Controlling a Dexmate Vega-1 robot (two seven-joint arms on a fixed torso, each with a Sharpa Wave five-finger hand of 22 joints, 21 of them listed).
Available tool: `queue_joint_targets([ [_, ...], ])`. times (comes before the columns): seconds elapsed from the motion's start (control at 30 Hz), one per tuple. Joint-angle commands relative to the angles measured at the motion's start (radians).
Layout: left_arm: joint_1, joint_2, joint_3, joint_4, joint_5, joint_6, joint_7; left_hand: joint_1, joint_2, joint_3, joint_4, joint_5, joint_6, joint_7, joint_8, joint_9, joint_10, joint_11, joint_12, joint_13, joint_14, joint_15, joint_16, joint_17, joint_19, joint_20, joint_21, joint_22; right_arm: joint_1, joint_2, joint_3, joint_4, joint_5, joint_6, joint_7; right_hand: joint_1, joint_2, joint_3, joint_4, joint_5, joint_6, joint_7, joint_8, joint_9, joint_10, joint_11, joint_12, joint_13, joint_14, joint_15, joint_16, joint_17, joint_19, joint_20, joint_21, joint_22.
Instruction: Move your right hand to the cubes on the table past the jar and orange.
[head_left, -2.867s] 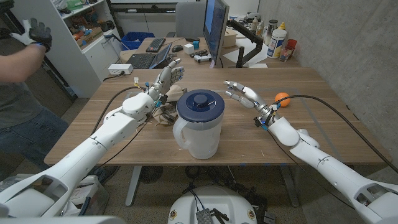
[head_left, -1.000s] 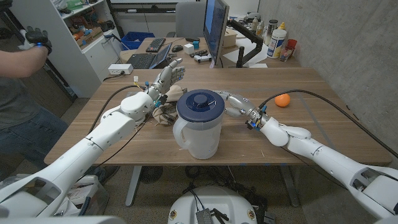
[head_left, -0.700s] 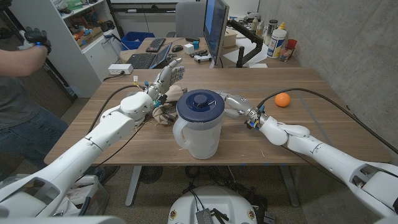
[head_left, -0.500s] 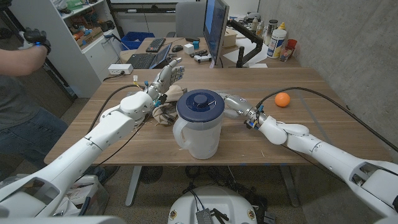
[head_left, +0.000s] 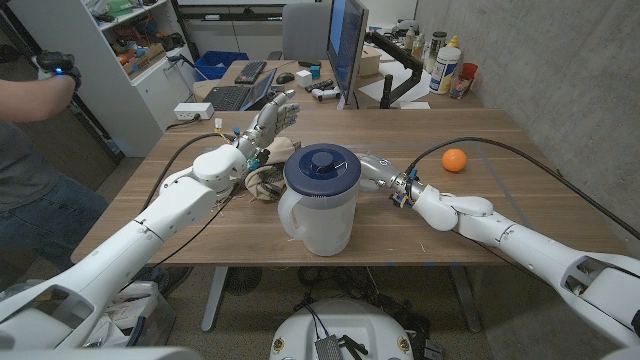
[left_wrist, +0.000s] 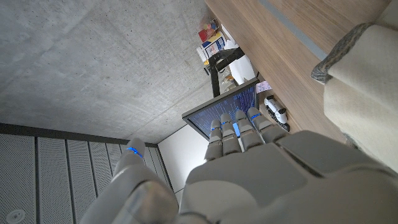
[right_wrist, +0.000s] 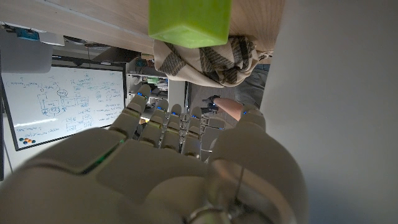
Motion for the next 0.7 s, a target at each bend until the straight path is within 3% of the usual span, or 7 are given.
queue_joint_targets([
  [0.03,0.013,0.025,-0.011,-0.053,0.001,0.010,-0.003,0.013,0.000,-0.004,0.000,0.005,0.007,0.000,0.004,0.006,0.007,0.003,0.004,0.001,0.010,0.000,0.004,0.004,0.011,-0.010,-0.003,0.003,0.002,-0.012,-0.019,-0.044,0.012,-0.051,0.062,0.012,-0.001,0.000,-0.007,0.004,-0.011,0.002,-0.006,0.004,-0.007,0.006,-0.005,0.002,0.000,0.013,0.000,0.001,0.003,0.018,-0.003,0.003],
  [0.17,0.018,0.028,-0.016,-0.057,-0.003,0.011,-0.004,0.013,0.000,-0.005,0.000,0.006,0.007,-0.001,0.004,0.006,0.006,0.002,0.003,0.001,0.010,0.000,0.004,0.004,0.010,-0.009,-0.005,0.003,0.006,-0.011,-0.017,-0.062,0.008,-0.069,0.073,0.013,-0.002,-0.001,-0.007,0.003,-0.016,0.008,-0.008,0.004,-0.011,0.012,-0.006,0.002,-0.007,0.020,-0.001,0.002,0.008,0.039,-0.001,0.002],
  [0.7,0.025,0.048,-0.024,-0.056,-0.008,-0.003,-0.030,0.015,0.001,-0.008,0.000,0.008,0.010,-0.001,0.004,0.006,0.007,0.001,0.003,0.001,0.010,0.000,0.003,0.004,0.010,-0.009,-0.011,0.004,0.026,0.015,-0.036,-0.057,-0.011,-0.106,0.071,0.013,-0.004,-0.003,-0.008,0.002,-0.016,0.008,-0.008,0.004,-0.009,0.012,-0.004,0.002,0.002,0.023,0.004,0.002,0.011,0.053,0.000,0.002],
])
